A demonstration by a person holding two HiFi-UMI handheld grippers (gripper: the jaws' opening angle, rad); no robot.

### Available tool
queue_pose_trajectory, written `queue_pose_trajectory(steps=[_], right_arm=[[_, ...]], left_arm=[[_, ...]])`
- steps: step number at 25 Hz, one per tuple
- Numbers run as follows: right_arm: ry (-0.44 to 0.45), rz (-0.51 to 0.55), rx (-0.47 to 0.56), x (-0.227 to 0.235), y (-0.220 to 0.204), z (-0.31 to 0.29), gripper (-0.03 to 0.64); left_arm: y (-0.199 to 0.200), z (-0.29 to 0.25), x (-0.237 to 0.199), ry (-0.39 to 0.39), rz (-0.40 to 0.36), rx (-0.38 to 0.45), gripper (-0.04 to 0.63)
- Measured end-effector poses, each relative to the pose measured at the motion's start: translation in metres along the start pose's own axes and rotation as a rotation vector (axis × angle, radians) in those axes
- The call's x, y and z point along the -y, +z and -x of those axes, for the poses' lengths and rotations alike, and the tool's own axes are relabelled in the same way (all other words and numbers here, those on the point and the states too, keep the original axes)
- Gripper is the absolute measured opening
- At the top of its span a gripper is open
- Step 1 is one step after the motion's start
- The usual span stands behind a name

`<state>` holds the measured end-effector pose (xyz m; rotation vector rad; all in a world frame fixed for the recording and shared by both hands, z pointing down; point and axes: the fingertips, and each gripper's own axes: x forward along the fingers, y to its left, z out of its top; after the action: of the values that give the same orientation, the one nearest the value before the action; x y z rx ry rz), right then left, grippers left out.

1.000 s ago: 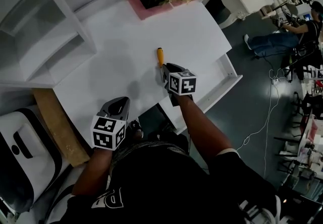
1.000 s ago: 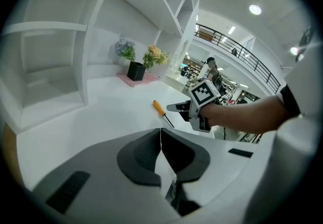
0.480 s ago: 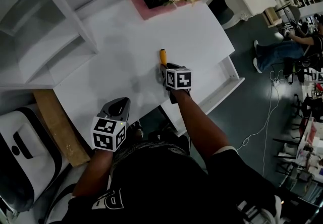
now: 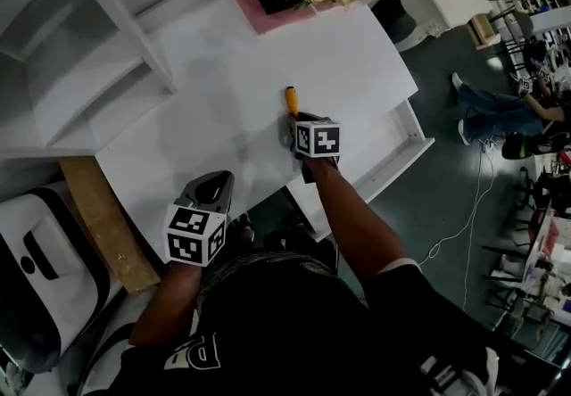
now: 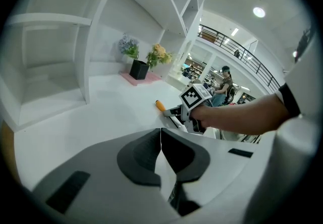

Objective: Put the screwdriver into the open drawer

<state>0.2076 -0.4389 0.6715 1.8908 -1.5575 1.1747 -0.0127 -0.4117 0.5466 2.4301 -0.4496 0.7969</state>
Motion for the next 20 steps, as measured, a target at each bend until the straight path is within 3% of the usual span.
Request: queue_pose_trajectory(steps=[6,20], right_arm=[[0.019,-0.051,0.010,0.002,0.000,0.001,0.084],[0.058,-0.028,0.045,-0.007,-0.002,0.033,0.083]], left_arm=[[-0.003,0.000,0.006,-0.008,-0.003,0.002,0.015],[-0.007,0.008,0.026,-0.021,-0.028,0.021,0.015]])
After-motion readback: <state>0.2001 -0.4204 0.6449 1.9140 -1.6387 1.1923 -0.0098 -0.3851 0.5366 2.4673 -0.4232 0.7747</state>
